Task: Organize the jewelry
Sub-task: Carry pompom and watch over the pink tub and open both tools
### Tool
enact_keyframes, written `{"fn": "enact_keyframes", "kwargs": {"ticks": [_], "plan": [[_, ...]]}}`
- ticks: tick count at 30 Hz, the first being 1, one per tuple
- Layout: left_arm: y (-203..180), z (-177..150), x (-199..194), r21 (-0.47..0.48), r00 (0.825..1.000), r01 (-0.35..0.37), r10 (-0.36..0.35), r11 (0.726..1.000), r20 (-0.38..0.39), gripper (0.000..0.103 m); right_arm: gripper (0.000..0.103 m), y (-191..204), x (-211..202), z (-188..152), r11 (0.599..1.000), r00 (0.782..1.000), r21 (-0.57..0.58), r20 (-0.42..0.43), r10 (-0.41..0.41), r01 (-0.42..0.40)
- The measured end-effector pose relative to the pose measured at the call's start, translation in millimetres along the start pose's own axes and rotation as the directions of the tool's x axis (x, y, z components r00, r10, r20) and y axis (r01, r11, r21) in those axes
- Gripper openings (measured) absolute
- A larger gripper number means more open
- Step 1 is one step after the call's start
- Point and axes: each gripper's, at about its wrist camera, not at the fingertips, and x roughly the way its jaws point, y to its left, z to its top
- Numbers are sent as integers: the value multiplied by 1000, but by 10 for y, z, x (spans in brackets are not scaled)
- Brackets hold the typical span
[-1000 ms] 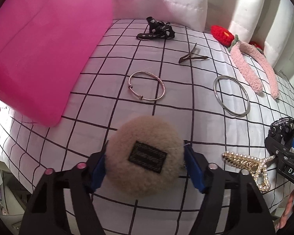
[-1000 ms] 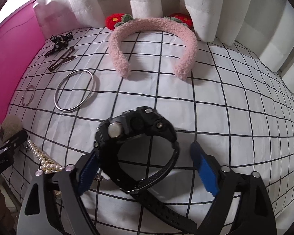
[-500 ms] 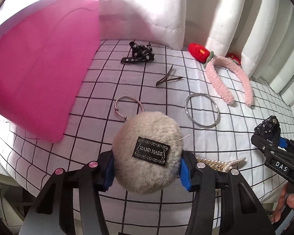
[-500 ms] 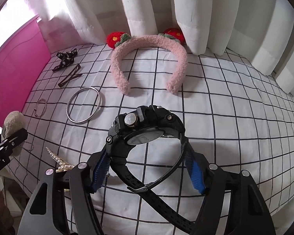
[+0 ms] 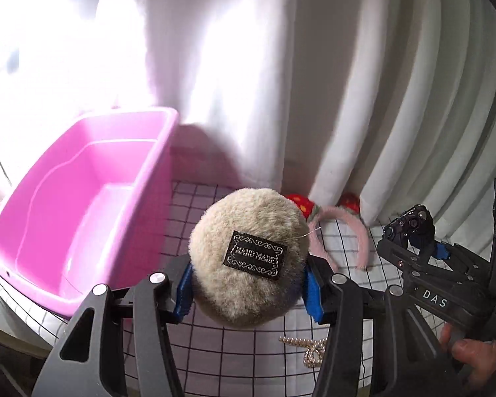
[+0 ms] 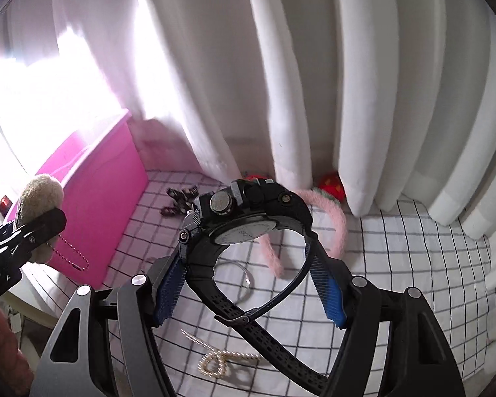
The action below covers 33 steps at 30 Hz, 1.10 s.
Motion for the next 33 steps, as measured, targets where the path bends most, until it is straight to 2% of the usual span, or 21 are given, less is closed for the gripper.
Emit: {"fn": "enact_keyframes", "kwargs": {"ticks": [3, 7, 11, 16, 19, 23, 33], "plan": [[265, 227, -175, -37, 997, -49, 51, 998, 52, 51, 67, 311, -41, 278, 997, 997, -39, 45, 66, -64], [738, 423, -321, -93, 984, -148, 156, 985, 88, 51, 67, 875, 34, 600, 980, 984, -118, 68, 167, -158], [1242, 480, -334, -145, 963, -247, 259, 958, 73, 51, 67, 1504, 207, 828, 946, 964, -207, 45, 264, -249], [1883, 345, -233, -216, 935, -347, 355, 913, -2, 51, 67, 2220, 500, 954, 898, 940, -286, -27, 340, -333], [2143, 265, -126, -240, 921, -388, 387, 890, -52, 51, 67, 2549, 712, 977, 875, 931, -320, -86, 355, -363], [2396, 163, 83, -266, 912, -410, 389, 873, -128, 51, 67, 2884, 1031, 939, 855, 924, -350, -164, 345, -381], [2592, 95, 429, -250, 903, -417, 367, 874, -224, 52, 67, 3106, 1603, 864, 872, 917, -342, -316, 244, -350]]}}
